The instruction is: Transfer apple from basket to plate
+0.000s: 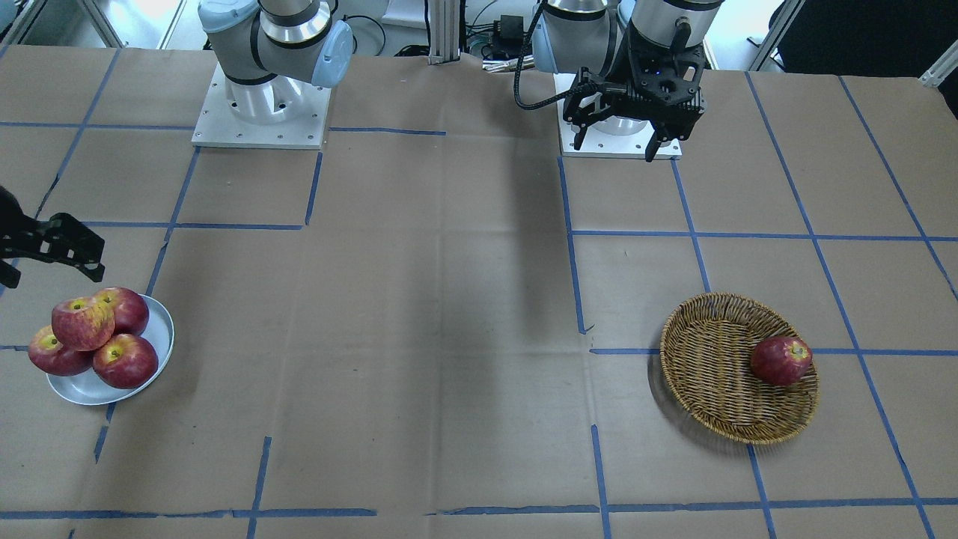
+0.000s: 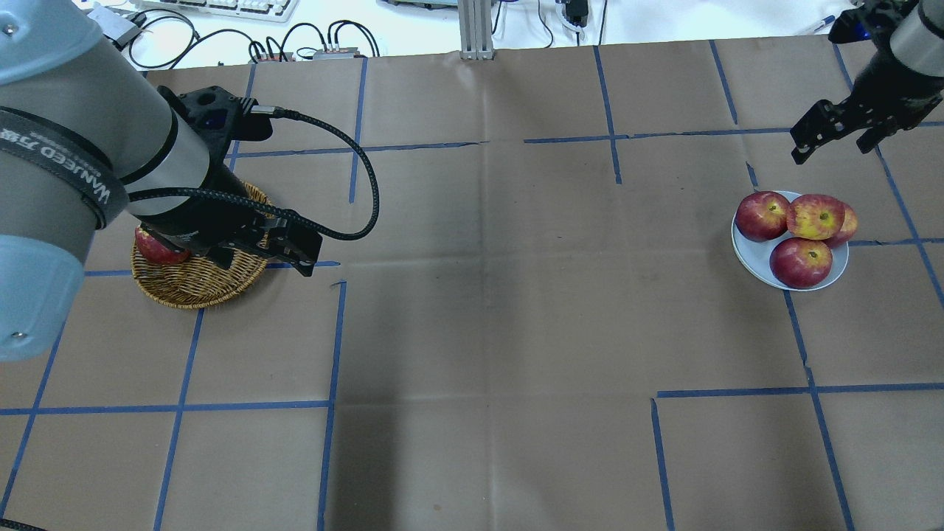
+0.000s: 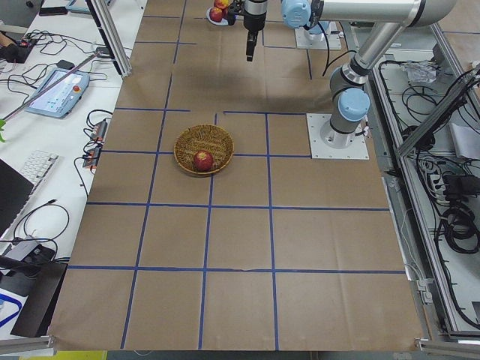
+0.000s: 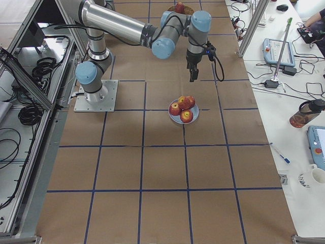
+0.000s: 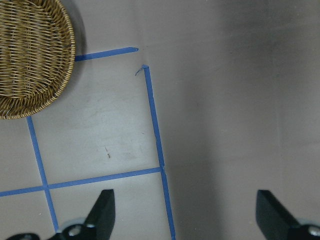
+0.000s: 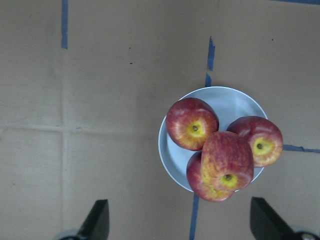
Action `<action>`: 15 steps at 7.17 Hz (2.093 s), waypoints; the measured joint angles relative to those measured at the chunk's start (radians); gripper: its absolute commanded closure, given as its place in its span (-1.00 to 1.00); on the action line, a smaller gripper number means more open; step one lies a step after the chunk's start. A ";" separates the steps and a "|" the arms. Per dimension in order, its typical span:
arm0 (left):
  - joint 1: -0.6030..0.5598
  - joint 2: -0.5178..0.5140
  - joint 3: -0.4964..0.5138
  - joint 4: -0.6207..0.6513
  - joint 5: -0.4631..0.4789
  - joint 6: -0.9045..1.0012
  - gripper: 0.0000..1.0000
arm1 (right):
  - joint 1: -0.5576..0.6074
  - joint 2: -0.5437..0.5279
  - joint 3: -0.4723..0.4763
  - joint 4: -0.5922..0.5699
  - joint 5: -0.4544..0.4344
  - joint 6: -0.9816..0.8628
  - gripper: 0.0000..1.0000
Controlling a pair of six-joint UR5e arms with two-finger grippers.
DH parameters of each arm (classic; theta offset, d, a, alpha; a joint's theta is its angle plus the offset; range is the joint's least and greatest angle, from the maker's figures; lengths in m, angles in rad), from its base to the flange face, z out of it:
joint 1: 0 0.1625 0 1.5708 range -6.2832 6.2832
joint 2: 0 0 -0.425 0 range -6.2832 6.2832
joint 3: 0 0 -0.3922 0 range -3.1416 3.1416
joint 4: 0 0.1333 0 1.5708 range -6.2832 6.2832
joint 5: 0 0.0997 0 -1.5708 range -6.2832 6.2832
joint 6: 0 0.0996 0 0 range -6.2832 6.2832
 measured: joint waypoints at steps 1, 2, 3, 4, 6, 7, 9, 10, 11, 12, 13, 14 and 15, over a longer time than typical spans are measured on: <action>0.000 0.001 0.001 0.000 0.000 0.001 -0.98 | 0.055 -0.035 -0.011 0.046 -0.004 0.084 -1.00; 0.000 0.007 0.001 -0.001 0.002 0.002 -0.98 | 0.108 -0.059 -0.014 0.076 -0.005 0.154 -1.00; 0.001 0.023 -0.004 -0.003 0.003 0.001 -0.98 | 0.163 -0.076 -0.012 0.094 -0.006 0.214 -1.00; 0.001 0.039 -0.017 -0.001 0.002 -0.001 -0.98 | 0.215 -0.088 -0.008 0.101 -0.007 0.271 -0.99; 0.003 0.040 -0.051 0.011 0.002 -0.007 -0.98 | 0.264 -0.101 0.015 0.101 -0.006 0.324 -0.99; 0.004 0.035 -0.060 0.025 0.003 -0.009 -0.98 | 0.271 -0.119 0.040 0.095 -0.003 0.334 -0.99; 0.005 0.013 -0.063 0.066 0.005 -0.009 -0.98 | 0.274 -0.141 0.075 0.085 0.003 0.344 -0.99; 0.005 -0.001 -0.061 0.078 0.004 -0.011 -0.98 | 0.278 -0.143 0.078 0.084 0.004 0.350 -0.99; 0.005 -0.014 -0.058 0.095 0.003 -0.013 -0.98 | 0.283 -0.143 0.078 0.082 0.003 0.353 -1.00; 0.005 -0.025 -0.057 0.117 0.002 -0.014 -0.98 | 0.285 -0.143 0.076 0.080 0.001 0.354 -1.00; 0.004 -0.034 -0.053 0.130 0.001 -0.015 -0.98 | 0.287 -0.143 0.076 0.079 -0.001 0.354 -1.00; 0.004 -0.043 -0.045 0.137 0.000 -0.015 -0.98 | 0.287 -0.143 0.076 0.079 -0.002 0.354 -1.00; 0.000 -0.061 -0.025 0.142 0.000 -0.015 -0.98 | 0.287 -0.143 0.076 0.079 -0.003 0.354 -1.00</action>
